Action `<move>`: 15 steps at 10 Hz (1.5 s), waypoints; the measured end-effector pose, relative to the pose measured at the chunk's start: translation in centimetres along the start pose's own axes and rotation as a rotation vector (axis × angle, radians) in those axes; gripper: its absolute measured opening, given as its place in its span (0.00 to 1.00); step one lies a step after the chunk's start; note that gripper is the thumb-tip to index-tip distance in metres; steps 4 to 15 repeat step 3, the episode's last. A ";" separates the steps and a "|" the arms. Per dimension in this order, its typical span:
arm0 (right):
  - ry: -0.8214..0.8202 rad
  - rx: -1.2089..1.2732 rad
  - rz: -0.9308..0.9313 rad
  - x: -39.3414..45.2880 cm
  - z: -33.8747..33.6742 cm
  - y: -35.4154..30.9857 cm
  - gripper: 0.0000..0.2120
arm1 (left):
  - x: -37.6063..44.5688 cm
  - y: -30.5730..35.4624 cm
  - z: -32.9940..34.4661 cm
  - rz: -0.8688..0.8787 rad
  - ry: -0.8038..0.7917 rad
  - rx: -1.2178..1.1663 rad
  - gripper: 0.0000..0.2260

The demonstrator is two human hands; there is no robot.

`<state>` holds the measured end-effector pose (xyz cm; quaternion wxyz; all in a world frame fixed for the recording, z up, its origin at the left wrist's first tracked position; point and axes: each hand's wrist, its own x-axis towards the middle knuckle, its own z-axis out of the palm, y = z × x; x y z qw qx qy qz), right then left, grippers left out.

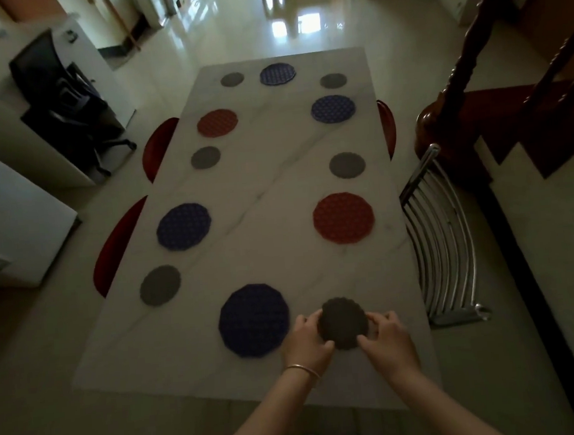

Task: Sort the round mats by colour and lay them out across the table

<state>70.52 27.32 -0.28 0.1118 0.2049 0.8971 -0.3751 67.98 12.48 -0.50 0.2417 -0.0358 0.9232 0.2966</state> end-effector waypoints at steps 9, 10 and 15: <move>0.098 -0.292 -0.191 0.0 -2.3 -2.0 0.28 | -0.8 1.7 -3.1 0.160 0.224 0.134 0.30; 0.098 -0.292 -0.191 0.0 -2.3 -2.0 0.28 | -0.8 1.7 -3.1 0.160 0.224 0.134 0.30; 0.098 -0.292 -0.191 0.0 -2.3 -2.0 0.28 | -0.8 1.7 -3.1 0.160 0.224 0.134 0.30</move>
